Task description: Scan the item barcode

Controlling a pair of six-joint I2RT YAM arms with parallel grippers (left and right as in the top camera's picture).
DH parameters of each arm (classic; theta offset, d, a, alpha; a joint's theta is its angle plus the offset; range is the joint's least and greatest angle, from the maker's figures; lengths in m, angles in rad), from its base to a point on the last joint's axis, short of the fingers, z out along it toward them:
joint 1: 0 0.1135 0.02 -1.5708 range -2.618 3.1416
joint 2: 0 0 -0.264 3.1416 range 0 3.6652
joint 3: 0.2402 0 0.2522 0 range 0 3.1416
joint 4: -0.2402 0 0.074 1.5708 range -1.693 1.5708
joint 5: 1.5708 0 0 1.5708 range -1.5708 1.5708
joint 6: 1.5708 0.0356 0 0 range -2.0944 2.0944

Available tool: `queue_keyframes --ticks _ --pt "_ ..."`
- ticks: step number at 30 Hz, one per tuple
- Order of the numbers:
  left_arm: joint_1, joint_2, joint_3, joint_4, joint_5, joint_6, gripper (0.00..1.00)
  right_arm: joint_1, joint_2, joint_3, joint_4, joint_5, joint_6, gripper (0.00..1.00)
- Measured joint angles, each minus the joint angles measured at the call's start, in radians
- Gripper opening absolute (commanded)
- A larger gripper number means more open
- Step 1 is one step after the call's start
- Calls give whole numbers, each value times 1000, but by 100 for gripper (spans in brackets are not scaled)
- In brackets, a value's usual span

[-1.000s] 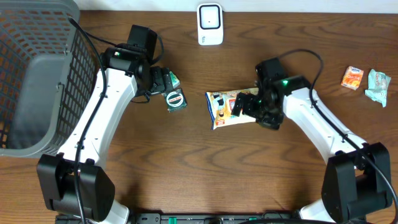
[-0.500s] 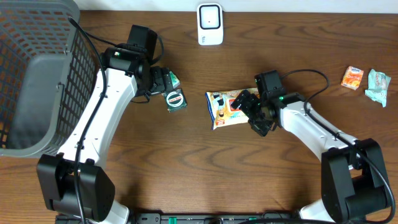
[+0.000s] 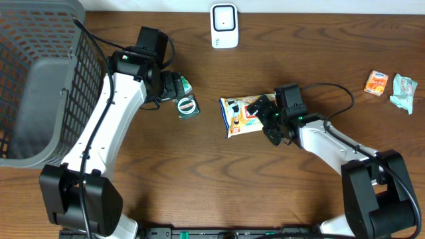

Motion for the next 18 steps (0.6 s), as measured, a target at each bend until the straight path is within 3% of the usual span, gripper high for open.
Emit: queue_keyframes --ticks 4,7,12,13,14,18 --pt "0 0 0 0 0 0 98 14 31 -3 69 17 14 76" --pt "0 0 0 0 0 0 98 30 76 5 148 19 19 48" --pt "0 0 0 0 0 0 98 44 153 16 253 7 16 18" --pt "0 0 0 0 0 0 98 42 158 16 271 3 4 6" --pt "0 0 0 0 0 0 98 39 161 13 282 -2 -2 1" --pt "0 0 0 0 0 0 98 6 164 1 317 -51 -52 1"
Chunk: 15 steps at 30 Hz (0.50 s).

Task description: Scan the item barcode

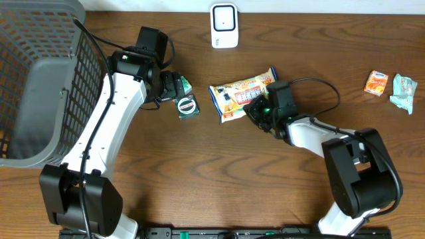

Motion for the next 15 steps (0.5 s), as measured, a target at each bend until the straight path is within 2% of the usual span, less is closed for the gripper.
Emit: queue_keyframes --ticks 6,9,12,13,14,15 --pt "0 0 0 0 0 0 98 -78 -26 -13 -46 -74 -150 1" --pt "0 0 0 0 0 0 98 -111 -71 -32 -98 -90 -288 1" --pt "0 0 0 0 0 0 98 -122 -137 -42 -227 -119 -471 1" --pt "0 0 0 0 0 0 97 -122 -144 -42 -239 -122 -485 1" --pt "0 0 0 0 0 0 98 -122 -162 -45 -286 -125 -532 12" --pt "0 0 0 1 0 0 98 -121 -177 -45 -338 -124 -565 39"
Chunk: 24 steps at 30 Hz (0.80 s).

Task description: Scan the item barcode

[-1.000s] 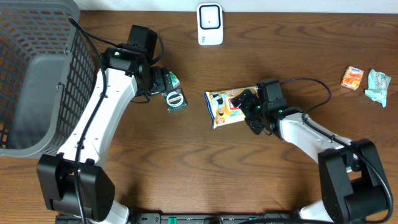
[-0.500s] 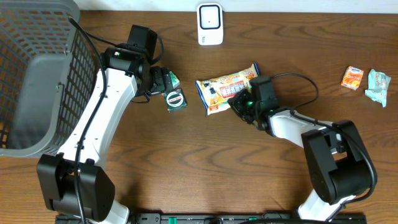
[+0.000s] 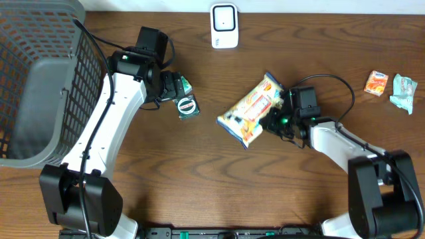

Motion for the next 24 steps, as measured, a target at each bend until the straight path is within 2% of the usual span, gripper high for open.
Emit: queue_keyframes --ticks 2,4,5,9,14,17,24 --pt "0 0 0 -1 0 0 98 1 -15 -2 -63 16 -53 69" --pt "0 0 0 -1 0 0 98 1 -17 -3 -93 40 -80 83" --pt "0 0 0 -1 0 0 98 -1 -19 -2 -92 32 -87 85" --pt "0 0 0 -1 0 0 98 -20 -32 -1 -63 48 -58 85" --pt "0 0 0 0 0 0 98 -49 -30 -2 -19 76 60 84" --pt "0 0 0 -1 0 0 98 -40 -18 -2 8 82 102 85" --pt "0 0 0 -1 0 0 98 17 62 38 108 78 272 81"
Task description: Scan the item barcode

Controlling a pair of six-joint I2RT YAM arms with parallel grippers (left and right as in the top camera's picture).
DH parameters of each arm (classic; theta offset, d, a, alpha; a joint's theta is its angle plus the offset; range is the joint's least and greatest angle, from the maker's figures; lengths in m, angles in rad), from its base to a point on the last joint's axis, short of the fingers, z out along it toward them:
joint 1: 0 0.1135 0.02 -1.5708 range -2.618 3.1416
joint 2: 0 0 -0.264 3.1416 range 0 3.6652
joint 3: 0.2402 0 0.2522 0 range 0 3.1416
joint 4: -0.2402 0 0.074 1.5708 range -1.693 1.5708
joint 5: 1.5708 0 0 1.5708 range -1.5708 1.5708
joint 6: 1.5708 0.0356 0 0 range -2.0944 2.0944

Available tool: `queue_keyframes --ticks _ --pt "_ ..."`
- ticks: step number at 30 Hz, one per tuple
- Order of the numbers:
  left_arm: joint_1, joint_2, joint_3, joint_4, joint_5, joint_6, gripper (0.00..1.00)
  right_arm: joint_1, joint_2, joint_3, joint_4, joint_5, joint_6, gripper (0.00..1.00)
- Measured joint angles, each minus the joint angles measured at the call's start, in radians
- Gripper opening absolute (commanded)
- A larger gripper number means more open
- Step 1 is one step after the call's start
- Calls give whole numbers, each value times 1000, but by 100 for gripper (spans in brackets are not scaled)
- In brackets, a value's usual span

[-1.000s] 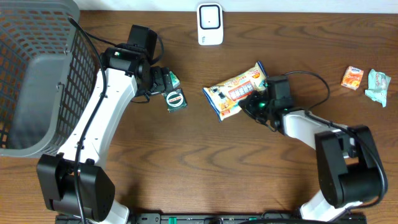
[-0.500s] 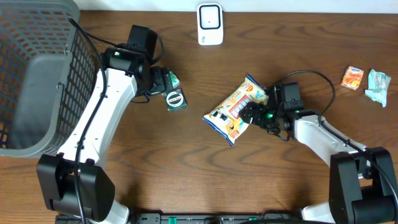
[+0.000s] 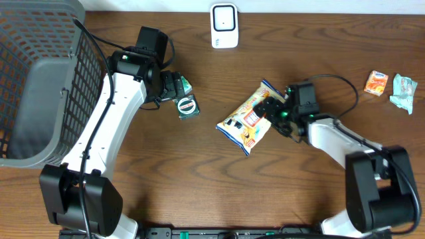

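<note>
The yellow and orange snack bag hangs tilted at the table's middle, its printed face up. My right gripper is shut on its right end. The white barcode scanner stands at the back edge, well above and left of the bag. My left gripper sits over the top part of a small green packet at centre left. Its fingers are dark against the packet, so their state does not show.
A large grey mesh basket fills the left side, next to the left arm. At the far right lie a small orange packet and a teal wrapped packet. Bare wood lies between the bag and the scanner.
The right gripper has turned the snack bag a little, so its far end now points lower left and the printed face shows more. The left arm and the green packet have not moved.
The right gripper first held the snack bag flat at mid-table. It then had the bag up nearer the scanner, lying sideways. Then the bag was swung diagonal and further right, and now it is turned a little more. The left arm stayed still throughout.
</note>
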Motion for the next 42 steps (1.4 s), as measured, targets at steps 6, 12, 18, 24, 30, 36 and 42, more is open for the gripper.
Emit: queue_keyframes --ticks 6,12,18,24,30,36,42 --pt "0 0 0 0 0 0 97 48 113 28 187 -47 50 9" --pt "0 0 0 0 0 0 98 28 145 19 230 -88 51 1" --pt "0 0 0 0 0 0 98 -21 130 18 184 -156 -10 1" --pt "0 0 0 0 0 0 98 -65 44 -8 155 -171 -79 1" --pt "0 0 0 0 0 0 98 -71 -103 -10 226 -230 -117 1" --pt "0 0 0 0 0 0 97 -71 -133 -10 345 -246 -90 2" --pt "0 0 0 0 0 0 98 -64 -133 12 404 -216 -15 2"
